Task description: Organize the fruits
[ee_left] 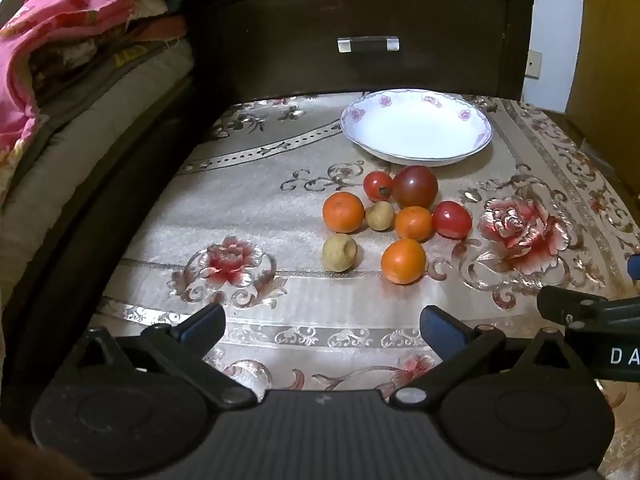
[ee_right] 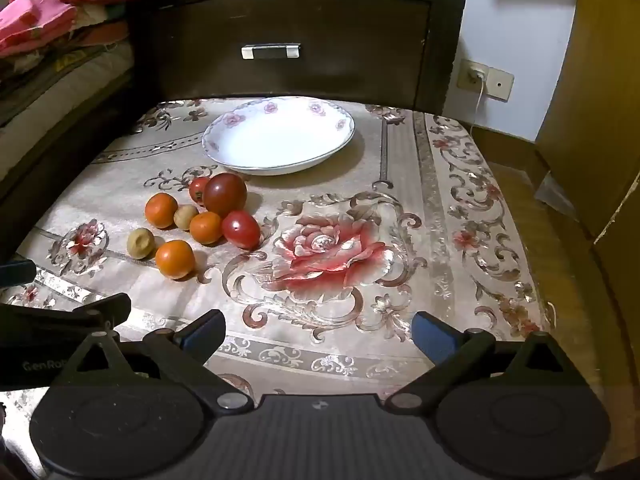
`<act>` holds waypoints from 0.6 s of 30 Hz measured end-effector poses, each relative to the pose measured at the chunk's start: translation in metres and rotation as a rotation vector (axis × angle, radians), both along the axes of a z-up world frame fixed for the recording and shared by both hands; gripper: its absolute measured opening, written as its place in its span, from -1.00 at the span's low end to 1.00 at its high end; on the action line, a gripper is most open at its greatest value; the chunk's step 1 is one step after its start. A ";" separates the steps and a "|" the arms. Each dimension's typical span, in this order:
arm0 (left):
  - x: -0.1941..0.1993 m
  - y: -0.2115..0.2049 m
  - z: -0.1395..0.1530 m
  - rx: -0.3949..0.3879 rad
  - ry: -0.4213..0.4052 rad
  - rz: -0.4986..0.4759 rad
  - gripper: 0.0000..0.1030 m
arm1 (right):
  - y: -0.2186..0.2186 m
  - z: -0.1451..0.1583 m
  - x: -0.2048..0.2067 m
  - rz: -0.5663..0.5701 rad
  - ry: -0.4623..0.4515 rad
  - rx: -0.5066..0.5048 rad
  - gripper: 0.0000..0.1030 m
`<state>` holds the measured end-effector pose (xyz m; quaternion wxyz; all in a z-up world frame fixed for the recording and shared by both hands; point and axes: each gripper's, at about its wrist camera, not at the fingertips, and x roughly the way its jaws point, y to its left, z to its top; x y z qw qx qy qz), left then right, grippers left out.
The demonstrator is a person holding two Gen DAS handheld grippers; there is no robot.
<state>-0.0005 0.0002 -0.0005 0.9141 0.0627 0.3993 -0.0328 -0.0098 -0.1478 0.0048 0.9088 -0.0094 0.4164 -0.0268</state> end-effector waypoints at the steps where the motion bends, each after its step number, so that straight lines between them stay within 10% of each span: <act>1: 0.000 0.000 0.000 -0.004 0.004 -0.001 1.00 | -0.001 0.000 0.001 -0.001 0.006 -0.001 0.85; 18: 0.003 -0.001 -0.003 0.013 0.027 -0.007 1.00 | 0.001 -0.005 0.001 0.008 0.023 0.005 0.85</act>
